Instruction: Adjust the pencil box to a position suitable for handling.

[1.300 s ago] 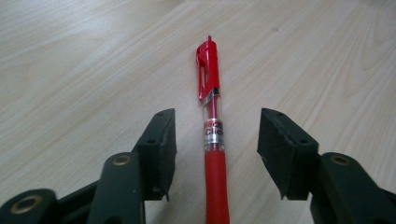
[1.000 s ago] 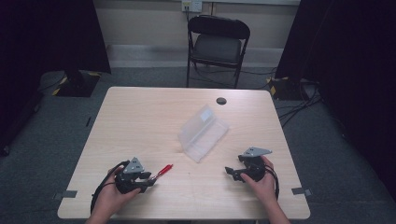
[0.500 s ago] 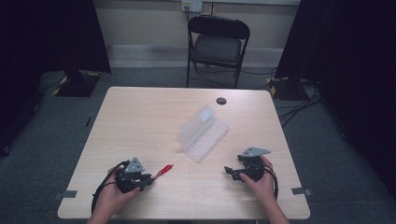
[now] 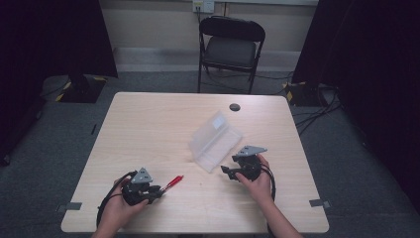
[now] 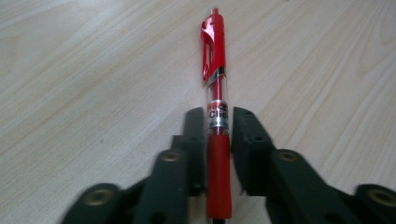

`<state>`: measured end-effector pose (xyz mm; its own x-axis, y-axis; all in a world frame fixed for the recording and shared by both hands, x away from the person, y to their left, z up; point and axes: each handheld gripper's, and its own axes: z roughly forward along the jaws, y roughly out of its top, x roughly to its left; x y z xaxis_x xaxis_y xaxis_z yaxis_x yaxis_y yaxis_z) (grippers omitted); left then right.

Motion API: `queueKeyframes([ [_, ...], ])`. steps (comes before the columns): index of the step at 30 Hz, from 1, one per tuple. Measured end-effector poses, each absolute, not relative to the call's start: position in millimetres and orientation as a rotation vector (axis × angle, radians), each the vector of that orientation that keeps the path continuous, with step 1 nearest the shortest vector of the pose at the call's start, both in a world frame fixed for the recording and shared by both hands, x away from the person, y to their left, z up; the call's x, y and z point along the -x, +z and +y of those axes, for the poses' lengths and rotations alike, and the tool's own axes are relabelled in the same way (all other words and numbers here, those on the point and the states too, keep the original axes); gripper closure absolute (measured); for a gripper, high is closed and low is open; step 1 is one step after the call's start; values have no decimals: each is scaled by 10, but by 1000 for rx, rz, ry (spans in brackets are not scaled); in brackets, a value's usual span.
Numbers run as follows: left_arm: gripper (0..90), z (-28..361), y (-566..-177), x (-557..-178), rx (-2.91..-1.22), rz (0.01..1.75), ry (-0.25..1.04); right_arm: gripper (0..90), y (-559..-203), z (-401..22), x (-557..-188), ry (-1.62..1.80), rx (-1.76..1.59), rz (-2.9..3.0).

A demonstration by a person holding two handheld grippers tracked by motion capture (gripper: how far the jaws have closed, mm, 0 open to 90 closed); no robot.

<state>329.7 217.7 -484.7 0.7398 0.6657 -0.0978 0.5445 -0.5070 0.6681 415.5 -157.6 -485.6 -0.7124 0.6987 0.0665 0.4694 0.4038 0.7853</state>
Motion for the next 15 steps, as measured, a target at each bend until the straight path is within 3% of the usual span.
queueKeyframes([
  [3, 659, 2188, -4842, -3291, -2217, 905, 220, 409, -4839, -1510, -4194, 1241, -1021, 2403],
  [4, 628, 2202, -4826, -3289, -2204, 887, 216, 496, -4814, -1447, -4230, 1248, -1010, 2408],
  [6, 609, 2214, -4812, -3288, -2187, 879, 220, 506, -4805, -1422, -4244, 1255, -1004, 2415],
  [8, 547, 2230, -4800, -3295, -2168, 879, 231, 592, -4791, -1306, -4324, 1228, -1003, 2429],
  [15, 494, 2278, -4791, -3295, -2138, 891, 244, 668, -4791, -1097, -4440, 1214, -1004, 2441],
])
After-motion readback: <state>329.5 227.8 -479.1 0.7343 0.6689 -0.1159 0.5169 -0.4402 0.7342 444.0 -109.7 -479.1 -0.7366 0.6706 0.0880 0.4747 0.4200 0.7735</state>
